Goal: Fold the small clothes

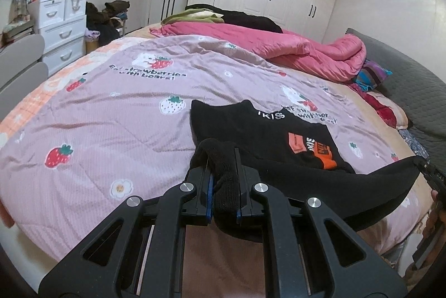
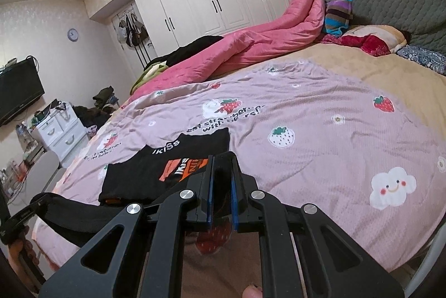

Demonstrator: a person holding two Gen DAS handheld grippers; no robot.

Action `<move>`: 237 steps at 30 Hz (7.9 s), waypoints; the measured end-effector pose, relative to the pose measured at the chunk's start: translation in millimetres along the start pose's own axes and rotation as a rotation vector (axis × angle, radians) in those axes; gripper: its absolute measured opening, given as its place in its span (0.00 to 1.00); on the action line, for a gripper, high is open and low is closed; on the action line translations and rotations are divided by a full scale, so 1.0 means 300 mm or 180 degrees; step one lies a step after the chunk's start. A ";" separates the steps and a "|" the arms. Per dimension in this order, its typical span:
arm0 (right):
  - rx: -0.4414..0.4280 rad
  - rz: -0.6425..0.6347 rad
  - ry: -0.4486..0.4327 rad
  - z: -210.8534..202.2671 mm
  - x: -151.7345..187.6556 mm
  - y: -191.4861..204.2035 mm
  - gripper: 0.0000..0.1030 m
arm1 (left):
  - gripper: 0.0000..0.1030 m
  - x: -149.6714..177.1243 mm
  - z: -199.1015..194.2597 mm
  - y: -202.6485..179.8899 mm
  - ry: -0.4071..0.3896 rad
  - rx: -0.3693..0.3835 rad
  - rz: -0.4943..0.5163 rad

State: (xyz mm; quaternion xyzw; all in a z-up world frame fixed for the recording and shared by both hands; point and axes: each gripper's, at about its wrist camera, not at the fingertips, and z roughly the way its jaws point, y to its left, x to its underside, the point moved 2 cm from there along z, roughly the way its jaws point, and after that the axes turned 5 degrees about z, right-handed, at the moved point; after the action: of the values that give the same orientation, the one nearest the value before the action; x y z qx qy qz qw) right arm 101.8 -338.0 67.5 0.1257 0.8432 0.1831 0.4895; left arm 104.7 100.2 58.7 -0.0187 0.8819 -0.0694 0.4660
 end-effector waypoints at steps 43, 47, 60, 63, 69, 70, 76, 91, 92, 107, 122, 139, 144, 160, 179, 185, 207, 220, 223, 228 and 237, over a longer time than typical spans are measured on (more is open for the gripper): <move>0.0191 -0.0042 0.0066 0.665 -0.180 0.070 0.09 | 0.05 -0.198 0.573 0.173 0.0181 -0.0189 -0.0412; 0.0250 -0.0066 0.0223 0.749 -0.156 0.059 0.09 | 0.07 -0.192 0.614 0.183 0.0254 -0.0221 -0.0415; 0.0344 0.0001 0.0259 0.769 -0.127 0.011 0.40 | 0.50 -0.185 0.554 0.179 0.0049 -0.0329 -0.0515; 0.0296 -0.0003 0.0132 0.705 -0.144 0.011 0.40 | 0.50 -0.191 0.505 0.161 -0.0010 -0.0280 -0.0405; 0.0115 -0.0360 0.0332 0.635 -0.108 0.067 0.12 | 0.12 -0.124 0.491 0.066 0.0241 -0.0076 -0.0008; 0.0072 -0.0437 0.0454 0.642 -0.087 0.080 0.12 | 0.05 -0.110 0.502 0.051 0.0322 -0.0062 0.0064; 0.0281 -0.0803 0.1113 0.781 0.048 0.123 0.12 | 0.01 -0.020 0.616 -0.005 0.0778 -0.0207 0.0423; 0.0350 -0.0791 0.1062 1.034 0.004 0.151 0.12 | 0.02 -0.158 0.806 0.103 0.0724 -0.0328 -0.0015; 0.0376 -0.0770 0.1027 1.037 -0.007 0.147 0.12 | 0.03 -0.179 0.801 0.119 0.0648 -0.0332 -0.0075; 0.0750 -0.0521 0.0953 1.030 -0.059 -0.011 0.53 | 0.41 -0.146 0.822 0.223 0.0789 -0.0318 -0.0331; 0.0493 -0.0434 0.0517 0.957 -0.134 0.037 0.06 | 0.03 -0.218 0.700 0.228 0.0221 -0.0308 -0.0382; 0.0743 -0.0215 0.0784 0.982 -0.064 -0.036 0.23 | 0.10 -0.148 0.752 0.230 0.0551 -0.0551 -0.0250; 0.0723 -0.0179 0.0730 0.910 -0.050 -0.038 0.46 | 0.23 -0.131 0.737 0.225 0.0583 -0.0626 -0.0218; 0.0167 -0.0474 0.0674 0.691 0.051 0.157 0.79 | 0.66 -0.070 0.600 0.261 0.0602 -0.0853 -0.0330; -0.0672 -0.2144 0.0928 0.644 0.435 0.781 0.92 | 0.91 -0.101 0.553 0.376 0.0631 -0.1120 -0.0460; -0.0618 -0.2469 0.0997 0.685 0.523 0.852 0.92 | 0.91 -0.118 0.561 0.393 0.0616 -0.1199 -0.0439; -0.0220 -0.3189 0.0502 0.803 0.571 0.944 0.39 | 0.91 -0.179 0.684 0.304 0.0687 -0.0840 -0.0414; -0.0468 -0.2683 0.0257 0.737 0.460 0.863 0.19 | 0.91 -0.183 0.760 0.176 0.0785 -0.0406 -0.0334; -0.0479 -0.2613 0.0186 0.722 0.434 0.842 0.19 | 0.88 -0.183 0.767 0.145 0.0755 -0.0270 -0.0325; -0.0471 -0.2531 0.0142 0.704 0.405 0.809 0.18 | 0.48 -0.177 0.773 0.109 0.0734 0.0172 -0.0480; -0.0479 -0.2401 0.0047 0.670 0.386 0.774 0.17 | 0.17 -0.192 0.742 0.076 0.0568 0.0650 -0.0726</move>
State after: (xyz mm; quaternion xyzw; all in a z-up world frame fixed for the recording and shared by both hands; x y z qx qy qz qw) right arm 227.9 -46.2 -13.7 -0.2309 0.8179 0.0524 0.5244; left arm 321.5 105.1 -21.2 -0.0650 0.9003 -0.2123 0.3745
